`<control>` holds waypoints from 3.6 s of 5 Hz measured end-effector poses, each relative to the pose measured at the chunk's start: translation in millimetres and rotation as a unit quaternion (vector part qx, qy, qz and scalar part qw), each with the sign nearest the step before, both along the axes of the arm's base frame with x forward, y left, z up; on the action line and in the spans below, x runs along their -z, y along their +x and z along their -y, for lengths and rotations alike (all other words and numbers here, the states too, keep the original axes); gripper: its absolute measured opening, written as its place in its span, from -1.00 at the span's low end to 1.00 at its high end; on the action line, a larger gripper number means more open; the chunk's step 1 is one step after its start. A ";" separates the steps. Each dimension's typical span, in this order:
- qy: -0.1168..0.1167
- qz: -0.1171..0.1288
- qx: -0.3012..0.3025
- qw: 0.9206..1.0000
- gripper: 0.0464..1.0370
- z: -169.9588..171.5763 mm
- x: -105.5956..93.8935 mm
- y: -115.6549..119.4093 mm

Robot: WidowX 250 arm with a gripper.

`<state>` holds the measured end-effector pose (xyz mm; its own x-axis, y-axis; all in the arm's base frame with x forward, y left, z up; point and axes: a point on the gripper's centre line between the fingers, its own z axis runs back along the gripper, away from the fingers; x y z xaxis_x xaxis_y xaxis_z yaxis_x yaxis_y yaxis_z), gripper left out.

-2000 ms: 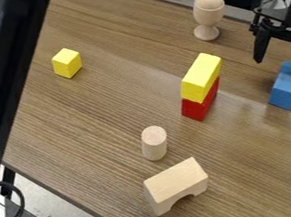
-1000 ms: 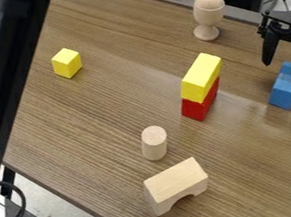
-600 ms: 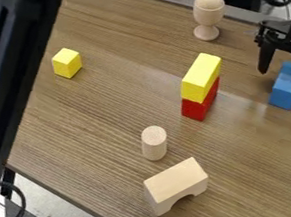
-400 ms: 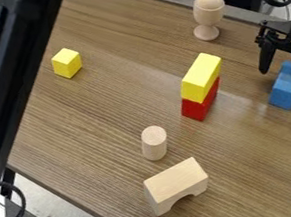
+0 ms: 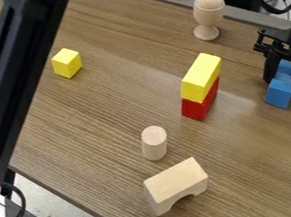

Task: Put the blue block on the yellow block

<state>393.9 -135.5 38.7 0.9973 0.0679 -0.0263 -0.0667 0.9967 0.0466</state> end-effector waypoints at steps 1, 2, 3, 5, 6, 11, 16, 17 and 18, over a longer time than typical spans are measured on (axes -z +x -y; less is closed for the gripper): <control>0.027 -0.011 -0.013 0.999 0.07 -9.4 -17.4 -6.8; 0.008 0.009 -0.006 1.000 0.07 -13.0 -63.8 -11.9; 0.020 0.008 -0.012 1.000 0.07 -22.7 -92.6 -26.0; 0.006 -0.032 -0.011 0.999 0.07 -39.8 -104.7 -50.8; -0.013 -0.035 0.017 0.999 0.07 -50.5 -110.2 -60.7; 0.014 0.050 0.001 0.999 0.07 -85.8 -83.6 -61.3; -0.011 0.037 -0.016 0.999 0.07 -88.6 -66.0 -69.6; -0.010 0.035 -0.010 0.999 0.07 -90.7 -65.5 -69.8; -0.010 0.035 -0.012 0.999 0.07 -94.2 -65.5 -69.3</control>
<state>324.6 -41.3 104.2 0.9949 0.0919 0.0414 -0.0928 0.9955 0.0207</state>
